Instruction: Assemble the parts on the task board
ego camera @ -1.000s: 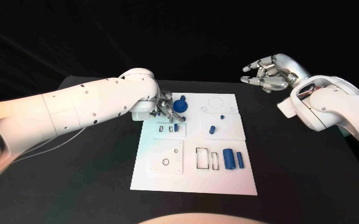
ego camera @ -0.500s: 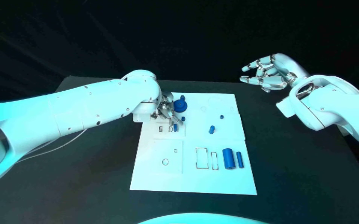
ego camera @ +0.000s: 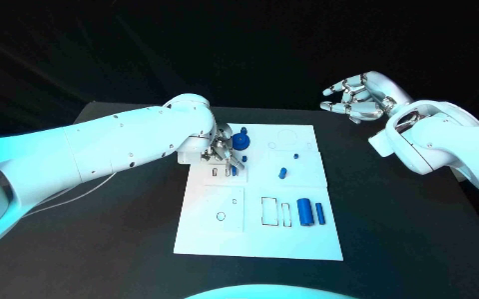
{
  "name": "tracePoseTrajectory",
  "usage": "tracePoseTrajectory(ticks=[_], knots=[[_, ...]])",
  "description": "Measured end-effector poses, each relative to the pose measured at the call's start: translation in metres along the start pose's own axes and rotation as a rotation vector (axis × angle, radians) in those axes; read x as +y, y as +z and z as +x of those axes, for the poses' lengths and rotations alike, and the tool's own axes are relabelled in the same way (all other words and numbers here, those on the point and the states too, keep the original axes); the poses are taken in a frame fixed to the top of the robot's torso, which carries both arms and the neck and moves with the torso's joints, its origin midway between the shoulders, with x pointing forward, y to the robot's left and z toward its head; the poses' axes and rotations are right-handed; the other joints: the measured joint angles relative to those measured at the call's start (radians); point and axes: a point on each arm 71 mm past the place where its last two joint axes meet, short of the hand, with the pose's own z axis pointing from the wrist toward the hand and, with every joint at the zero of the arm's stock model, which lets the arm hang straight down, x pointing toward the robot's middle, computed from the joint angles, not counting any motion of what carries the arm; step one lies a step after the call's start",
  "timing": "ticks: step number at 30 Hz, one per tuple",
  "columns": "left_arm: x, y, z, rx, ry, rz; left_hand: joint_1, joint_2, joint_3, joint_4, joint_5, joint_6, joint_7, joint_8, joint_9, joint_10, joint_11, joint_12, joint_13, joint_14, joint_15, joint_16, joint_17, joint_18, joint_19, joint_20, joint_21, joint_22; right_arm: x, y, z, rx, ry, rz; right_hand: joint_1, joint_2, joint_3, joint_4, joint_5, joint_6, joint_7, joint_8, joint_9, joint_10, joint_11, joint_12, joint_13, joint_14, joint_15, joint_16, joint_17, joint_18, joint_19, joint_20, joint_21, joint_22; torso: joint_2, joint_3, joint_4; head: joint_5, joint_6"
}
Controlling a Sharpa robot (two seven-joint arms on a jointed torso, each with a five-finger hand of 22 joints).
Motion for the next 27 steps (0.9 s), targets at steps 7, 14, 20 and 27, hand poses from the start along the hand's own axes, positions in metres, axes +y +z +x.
tracePoseTrajectory(ticks=[7,14,20,27], knots=[[0.0001,-0.0002,0.0010,0.011,-0.009,0.005,0.017,0.017,0.008,-0.001,0.000,0.000,0.000,0.004,0.008,0.000,0.000,0.000,0.000,0.000,0.000,0.000,0.000,0.000,-0.004,-0.004,0.000,-0.001,-0.0003,0.0007,0.0003,0.000,-0.001,0.001,0.000,0.000,0.000,0.000,0.000,0.000,0.000,0.000,0.000,-0.003,-0.003,0.000,0.000,0.000,0.000,0.000,0.000,0.000,0.000,0.000,0.000,0.000,0.000,-0.0001,0.0003,-0.001,0.001],[0.0003,-0.0006,0.0021,0.024,-0.027,0.012,0.079,0.036,0.038,-0.013,0.000,-0.013,-0.002,0.004,0.024,-0.034,0.002,-0.049,-0.047,0.000,0.000,-0.005,0.000,0.000,-0.018,0.000,-0.001,-0.011,-0.0005,0.0016,0.0014,0.002,-0.002,0.001,0.000,0.000,0.000,0.000,0.004,-0.001,0.000,0.000,0.000,-0.003,-0.003,0.000,0.001,0.000,0.000,0.000,-0.004,0.000,0.000,0.000,-0.010,-0.004,0.001,-0.0003,0.0007,0.000,-0.003],[-0.0001,-0.0008,0.0031,0.038,-0.045,0.021,0.127,0.054,0.067,-0.017,0.000,-0.013,-0.002,0.003,0.033,-0.034,0.002,-0.063,-0.063,0.000,0.000,-0.006,0.000,0.000,-0.025,0.000,-0.001,-0.011,-0.0011,0.0021,0.0013,0.001,-0.005,0.002,0.000,0.000,0.000,0.000,0.004,0.002,0.002,0.000,0.000,-0.002,-0.003,0.000,0.001,0.000,0.000,0.000,-0.004,0.000,0.000,0.000,-0.010,-0.004,0.001,-0.0003,0.0009,0.000,-0.006],[0.0003,-0.0009,0.0029,0.047,-0.061,0.025,0.179,0.063,0.112,-0.020,-0.001,-0.020,-0.002,-0.006,0.039,-0.038,-0.002,-0.070,-0.068,0.000,0.000,-0.006,0.000,0.000,-0.025,0.000,-0.001,-0.011,-0.0015,0.0019,0.0011,0.001,-0.007,0.003,0.000,0.000,0.001,0.004,0.025,0.002,0.002,0.003,0.000,-0.002,-0.002,0.000,0.001,0.000,0.000,-0.004,-0.004,0.000,0.000,0.000,-0.010,-0.004,0.001,-0.0002,0.0009,-0.001,-0.008]])
